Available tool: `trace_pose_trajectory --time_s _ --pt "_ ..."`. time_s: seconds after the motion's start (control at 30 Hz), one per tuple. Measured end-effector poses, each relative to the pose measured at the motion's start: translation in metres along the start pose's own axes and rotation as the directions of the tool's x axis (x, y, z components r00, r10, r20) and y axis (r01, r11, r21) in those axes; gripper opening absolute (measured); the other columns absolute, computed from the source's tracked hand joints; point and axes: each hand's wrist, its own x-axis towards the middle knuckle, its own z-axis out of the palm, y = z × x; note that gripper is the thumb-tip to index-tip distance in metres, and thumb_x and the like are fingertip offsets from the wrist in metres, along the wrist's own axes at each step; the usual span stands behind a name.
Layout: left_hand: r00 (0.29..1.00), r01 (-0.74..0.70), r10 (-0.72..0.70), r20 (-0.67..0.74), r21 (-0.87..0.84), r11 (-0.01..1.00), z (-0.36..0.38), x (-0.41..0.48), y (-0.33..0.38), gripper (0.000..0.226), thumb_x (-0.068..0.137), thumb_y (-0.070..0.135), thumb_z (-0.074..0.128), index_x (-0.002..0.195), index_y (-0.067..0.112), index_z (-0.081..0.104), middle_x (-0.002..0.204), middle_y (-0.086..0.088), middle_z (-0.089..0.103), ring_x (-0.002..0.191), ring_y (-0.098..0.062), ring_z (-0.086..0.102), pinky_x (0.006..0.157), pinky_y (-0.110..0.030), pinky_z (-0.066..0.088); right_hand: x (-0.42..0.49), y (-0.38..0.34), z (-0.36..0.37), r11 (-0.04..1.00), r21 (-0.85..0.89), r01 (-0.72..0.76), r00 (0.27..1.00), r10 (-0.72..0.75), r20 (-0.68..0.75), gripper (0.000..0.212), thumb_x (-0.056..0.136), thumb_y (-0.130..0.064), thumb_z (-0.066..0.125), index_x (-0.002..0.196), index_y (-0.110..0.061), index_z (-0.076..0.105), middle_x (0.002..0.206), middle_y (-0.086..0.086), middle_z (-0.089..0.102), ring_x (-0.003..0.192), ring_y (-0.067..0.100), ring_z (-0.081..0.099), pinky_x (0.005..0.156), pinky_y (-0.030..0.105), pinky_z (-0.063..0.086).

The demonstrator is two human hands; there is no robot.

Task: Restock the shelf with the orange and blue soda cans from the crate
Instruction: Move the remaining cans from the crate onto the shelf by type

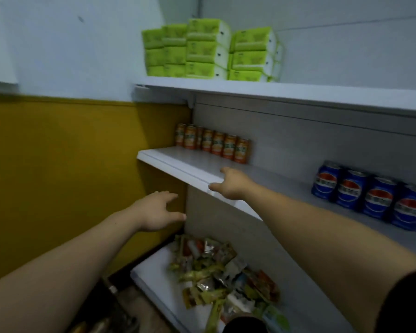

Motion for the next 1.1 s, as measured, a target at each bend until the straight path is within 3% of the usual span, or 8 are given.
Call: trace_pose_trajectory --time_s 0.1,0.27,0.5,0.63,0.73,0.83,0.93,1.1 --pt "0.985 0.171 -0.171 -0.02 0.012 0.985 0.001 -0.029 -0.055 0.086 0.083 0.062 0.057 0.15 0.023 0.021 0.159 -0.004 0.015 0.146 -0.023 0.013 0.118 -0.037 0.018 0.021 -0.055 0.036 0.99 -0.003 0.144 0.987 -0.143 0.071 0.079 0.091 -0.054 0.055 0.152 -0.015 0.024 0.155 0.008 0.031 0.136 0.029 0.038 0.105 0.037 0.038" --pt "0.92 0.392 -0.392 -0.01 -0.003 0.92 0.021 -0.076 -0.13 0.086 0.083 0.062 0.055 0.15 0.02 0.022 0.159 -0.005 0.017 0.146 -0.023 0.016 0.118 -0.035 0.018 0.039 -0.131 0.103 0.941 0.014 0.339 0.901 -0.329 0.282 0.083 0.091 -0.057 0.053 0.154 -0.017 0.017 0.159 0.009 0.02 0.141 0.032 0.031 0.109 0.043 0.037" --pt "0.741 0.672 -0.656 0.146 -0.145 0.726 0.06 -0.136 -0.225 0.081 0.084 0.06 0.057 0.148 0.022 0.026 0.156 -0.005 0.025 0.14 -0.025 0.03 0.112 -0.043 0.031 0.058 -0.196 0.216 0.865 0.083 0.495 0.727 -0.465 0.505 0.081 0.094 -0.054 0.05 0.155 -0.016 0.013 0.162 0.009 0.012 0.145 0.033 0.021 0.113 0.045 0.031" --pt "0.644 0.765 -0.735 0.213 -0.178 0.619 0.093 -0.158 -0.264 0.082 0.087 0.058 0.054 0.152 0.023 0.017 0.16 0.0 0.012 0.145 -0.024 0.017 0.115 -0.042 0.026 0.063 -0.22 0.284 0.85 0.121 0.513 0.612 -0.461 0.643 0.08 0.095 -0.051 0.051 0.155 -0.016 0.011 0.162 0.008 0.012 0.143 0.032 0.026 0.112 0.043 0.033" --pt "0.587 0.81 -0.769 0.254 -0.196 0.553 0.124 -0.167 -0.296 0.078 0.088 0.057 0.053 0.15 0.018 0.025 0.157 -0.005 0.022 0.141 -0.027 0.028 0.111 -0.037 0.031 0.069 -0.232 0.339 0.852 0.139 0.505 0.532 -0.435 0.726 0.08 0.095 -0.052 0.051 0.155 -0.019 0.009 0.16 0.007 0.019 0.134 0.031 0.04 0.103 0.043 0.043" --pt "0.556 0.83 -0.764 0.326 -0.267 0.49 0.153 -0.169 -0.33 0.054 0.089 0.049 0.055 0.133 0.019 0.046 0.132 -0.001 0.051 0.109 -0.019 0.053 0.089 -0.031 0.043 0.077 -0.241 0.395 0.841 0.151 0.519 0.489 -0.437 0.755 0.079 0.095 -0.053 0.05 0.155 -0.019 0.01 0.161 0.007 0.015 0.135 0.03 0.039 0.103 0.038 0.043" --pt "0.527 0.844 -0.749 0.402 -0.346 0.409 0.176 -0.159 -0.368 0.03 0.09 0.037 0.06 0.117 0.025 0.056 0.1 0.014 0.054 0.087 -0.006 0.051 0.073 -0.02 0.039 0.094 -0.246 0.451 0.862 0.162 0.48 0.432 -0.392 0.812 0.079 0.096 -0.051 0.049 0.155 -0.017 0.01 0.159 0.01 0.017 0.129 0.03 0.044 0.095 0.034 0.045" --pt "0.496 0.863 -0.726 0.477 -0.367 0.348 0.239 -0.129 -0.455 0.059 0.057 0.077 0.064 0.105 0.042 0.06 0.112 0.01 0.064 0.103 -0.014 0.06 0.096 -0.037 0.048 0.128 -0.234 0.544 0.931 0.114 0.348 0.45 -0.273 0.85 0.073 0.095 -0.045 0.054 0.151 -0.01 0.023 0.151 0.014 0.035 0.129 0.034 0.044 0.102 0.038 0.041"
